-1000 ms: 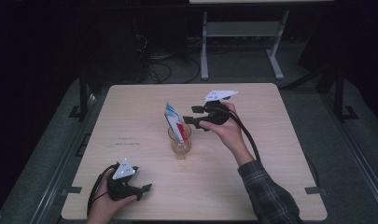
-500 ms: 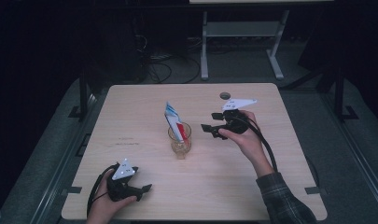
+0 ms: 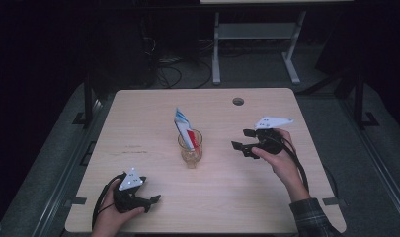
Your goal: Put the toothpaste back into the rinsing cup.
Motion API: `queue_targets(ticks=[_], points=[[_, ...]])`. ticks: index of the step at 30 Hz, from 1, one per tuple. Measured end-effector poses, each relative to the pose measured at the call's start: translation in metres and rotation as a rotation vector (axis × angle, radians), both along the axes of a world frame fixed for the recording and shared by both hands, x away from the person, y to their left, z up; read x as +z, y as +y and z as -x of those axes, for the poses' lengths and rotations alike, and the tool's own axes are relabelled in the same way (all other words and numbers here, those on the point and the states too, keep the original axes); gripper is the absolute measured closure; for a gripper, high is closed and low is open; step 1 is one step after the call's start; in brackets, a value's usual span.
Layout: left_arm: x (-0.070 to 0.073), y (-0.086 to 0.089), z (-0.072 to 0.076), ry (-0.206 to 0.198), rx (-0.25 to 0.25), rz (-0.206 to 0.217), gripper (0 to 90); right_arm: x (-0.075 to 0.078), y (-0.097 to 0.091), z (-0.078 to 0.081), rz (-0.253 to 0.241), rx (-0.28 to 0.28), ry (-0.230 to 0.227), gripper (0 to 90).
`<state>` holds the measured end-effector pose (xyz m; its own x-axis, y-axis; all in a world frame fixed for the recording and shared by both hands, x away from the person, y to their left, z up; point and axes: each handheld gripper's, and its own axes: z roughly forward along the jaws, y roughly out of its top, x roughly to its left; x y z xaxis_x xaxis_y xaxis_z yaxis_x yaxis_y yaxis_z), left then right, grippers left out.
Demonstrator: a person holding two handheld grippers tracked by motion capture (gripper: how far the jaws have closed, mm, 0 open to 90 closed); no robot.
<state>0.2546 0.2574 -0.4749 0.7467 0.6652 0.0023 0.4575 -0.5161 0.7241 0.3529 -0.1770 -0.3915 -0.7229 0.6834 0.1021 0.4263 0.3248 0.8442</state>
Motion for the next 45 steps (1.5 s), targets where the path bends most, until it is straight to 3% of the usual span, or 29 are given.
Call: queue_targets(ticks=[24,40,43,45], points=[[0.000,0.000,0.000,0.000,-0.003,0.000,13.6,-0.047,-0.047,0.056,0.052,-0.077,0.084,23.4],[0.000,0.000,0.000,0.000,-0.006,-0.001,13.6,-0.082,-0.075,0.091,0.151,-0.139,0.135,20.6],[0.000,0.000,0.000,0.000,-0.006,-0.001,13.6,-0.088,-0.076,0.096,0.199,-0.143,0.112,18.1],[0.000,0.000,0.000,-0.001,-0.006,-0.001,13.6,-0.089,-0.076,0.097,0.193,-0.146,0.104,17.5]])
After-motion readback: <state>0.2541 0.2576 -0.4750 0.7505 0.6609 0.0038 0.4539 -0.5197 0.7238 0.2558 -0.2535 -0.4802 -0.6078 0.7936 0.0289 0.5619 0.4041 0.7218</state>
